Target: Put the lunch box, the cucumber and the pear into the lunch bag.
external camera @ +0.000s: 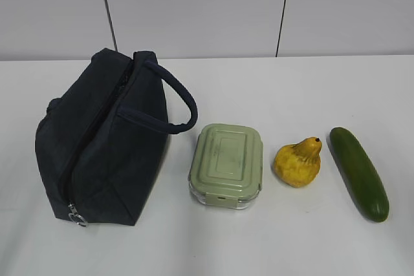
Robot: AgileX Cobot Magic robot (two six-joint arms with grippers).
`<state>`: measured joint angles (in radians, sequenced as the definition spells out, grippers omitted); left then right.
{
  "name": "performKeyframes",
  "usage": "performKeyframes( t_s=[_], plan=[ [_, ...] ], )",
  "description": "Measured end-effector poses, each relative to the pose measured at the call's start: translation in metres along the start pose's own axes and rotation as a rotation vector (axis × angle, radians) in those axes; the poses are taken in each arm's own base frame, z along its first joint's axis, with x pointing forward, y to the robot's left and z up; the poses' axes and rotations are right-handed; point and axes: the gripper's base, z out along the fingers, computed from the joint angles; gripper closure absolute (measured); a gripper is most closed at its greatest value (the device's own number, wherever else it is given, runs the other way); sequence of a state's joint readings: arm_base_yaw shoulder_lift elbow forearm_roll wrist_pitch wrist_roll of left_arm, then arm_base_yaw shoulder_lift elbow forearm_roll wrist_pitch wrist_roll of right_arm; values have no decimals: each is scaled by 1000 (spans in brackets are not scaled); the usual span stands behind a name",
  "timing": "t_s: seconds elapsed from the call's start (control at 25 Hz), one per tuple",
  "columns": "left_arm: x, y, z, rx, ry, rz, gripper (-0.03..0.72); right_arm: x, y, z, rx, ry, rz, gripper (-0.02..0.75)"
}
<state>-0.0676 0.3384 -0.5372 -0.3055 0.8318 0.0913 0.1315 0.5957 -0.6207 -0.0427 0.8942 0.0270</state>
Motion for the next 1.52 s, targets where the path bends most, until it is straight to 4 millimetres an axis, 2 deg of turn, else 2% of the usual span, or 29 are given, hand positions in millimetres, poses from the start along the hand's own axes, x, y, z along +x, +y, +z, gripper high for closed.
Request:
performKeyframes(
  t_s=[0.16,0.28,0.44,0.52,0.68,0.8,1.36,1.44,1.52],
  plan=[
    [-28,2,26,-3,38,28,450,-37,2,43,-7,92,0,360],
    [-47,2,43,8,88,55,445,-57,3,77,-7,183,-3,360],
    [-74,-4,72,100,170,104,410,-77,5,115,-11,272,-35,360],
    [-81,-5,94,154,255,109,391,-83,5,130,-14,293,-32,360],
    [-87,-1,135,207,394,132,360,-91,6,144,-17,313,-29,360],
    [-85,1,153,239,452,150,348,-93,6,150,-17,326,-30,360],
    [-70,10,186,256,575,136,348,-90,7,165,-20,366,-26,360],
    [-67,10,191,258,592,133,388,-89,7,169,-21,375,-26,360],
    [-65,10,195,258,603,129,487,-88,7,172,-21,386,-27,360]
  ],
)
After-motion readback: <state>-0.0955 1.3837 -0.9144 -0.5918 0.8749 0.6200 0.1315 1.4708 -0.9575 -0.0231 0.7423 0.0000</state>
